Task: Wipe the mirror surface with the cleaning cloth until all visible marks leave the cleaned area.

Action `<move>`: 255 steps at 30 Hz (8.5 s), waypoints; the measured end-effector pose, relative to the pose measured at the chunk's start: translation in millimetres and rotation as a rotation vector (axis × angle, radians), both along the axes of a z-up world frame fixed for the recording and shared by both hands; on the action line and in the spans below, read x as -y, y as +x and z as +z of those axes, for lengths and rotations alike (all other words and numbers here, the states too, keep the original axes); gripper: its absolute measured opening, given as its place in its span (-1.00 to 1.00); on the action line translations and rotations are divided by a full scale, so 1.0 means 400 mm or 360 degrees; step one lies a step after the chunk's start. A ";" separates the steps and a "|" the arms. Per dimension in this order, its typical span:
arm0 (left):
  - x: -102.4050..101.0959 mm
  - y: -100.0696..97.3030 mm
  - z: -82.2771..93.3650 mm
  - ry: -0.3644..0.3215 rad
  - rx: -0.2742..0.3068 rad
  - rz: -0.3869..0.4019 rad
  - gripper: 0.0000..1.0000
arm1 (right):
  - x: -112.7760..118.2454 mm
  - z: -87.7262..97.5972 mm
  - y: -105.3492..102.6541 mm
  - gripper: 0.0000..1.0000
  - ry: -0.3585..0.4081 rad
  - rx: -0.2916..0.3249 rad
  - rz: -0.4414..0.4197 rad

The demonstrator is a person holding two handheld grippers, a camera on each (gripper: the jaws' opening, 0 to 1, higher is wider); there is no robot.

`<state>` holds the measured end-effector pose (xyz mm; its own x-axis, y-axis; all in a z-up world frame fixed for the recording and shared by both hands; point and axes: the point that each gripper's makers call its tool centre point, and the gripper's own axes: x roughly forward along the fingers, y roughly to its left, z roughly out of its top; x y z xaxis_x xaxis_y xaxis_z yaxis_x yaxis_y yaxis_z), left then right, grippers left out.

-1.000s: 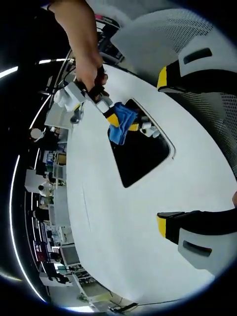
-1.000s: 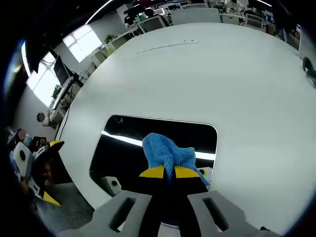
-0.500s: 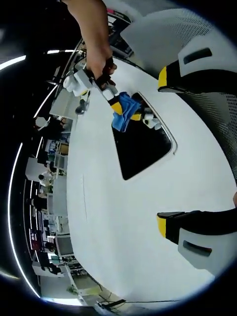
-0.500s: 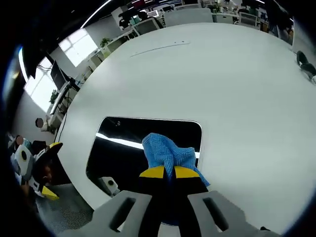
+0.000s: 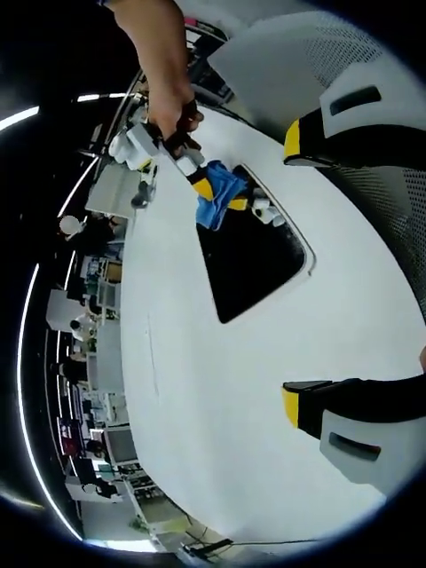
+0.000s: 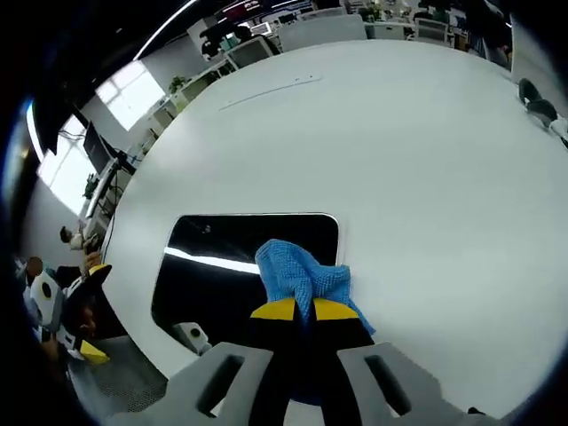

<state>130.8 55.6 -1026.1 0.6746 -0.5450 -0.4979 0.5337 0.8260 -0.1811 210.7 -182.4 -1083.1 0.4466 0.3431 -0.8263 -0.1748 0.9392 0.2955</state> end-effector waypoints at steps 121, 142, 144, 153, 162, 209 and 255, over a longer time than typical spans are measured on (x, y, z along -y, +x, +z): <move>-0.005 0.001 -0.005 0.0012 -0.0010 -0.0011 0.98 | -0.157 -0.004 -0.145 -1.00 0.0054 -0.0067 -0.0151; 0.012 -0.002 0.002 0.0015 0.0016 -0.0067 0.98 | -0.251 -0.003 -0.158 -1.00 0.0061 -0.0098 -0.0135; 0.012 -0.002 0.001 0.0013 0.0015 -0.0069 0.98 | -0.254 -0.003 -0.159 -1.00 0.0060 -0.0098 -0.0131; 0.012 -0.002 -0.002 0.0011 0.0007 -0.0067 0.98 | -0.266 -0.002 -0.160 -1.00 0.0079 -0.0120 -0.0141; 0.008 -0.002 -0.006 0.0030 -0.0001 -0.0059 0.98 | -0.302 -0.001 -0.164 -1.00 0.0079 -0.0133 -0.0084; 0.019 -0.006 -0.005 0.0020 0.0009 -0.0095 0.98 | -0.428 -0.002 -0.167 -1.00 0.0137 -0.0125 -0.0009; 0.017 -0.005 -0.008 0.0019 -0.0002 -0.0091 0.98 | -0.449 0.000 -0.075 -1.00 0.0100 -0.0088 0.0054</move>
<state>128.7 49.0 -1029.4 0.6419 -0.5768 -0.5052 0.5800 0.7962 -0.1721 180.8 -2.8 -1082.9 0.3878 0.4094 -0.8258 -0.1882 0.9122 0.3639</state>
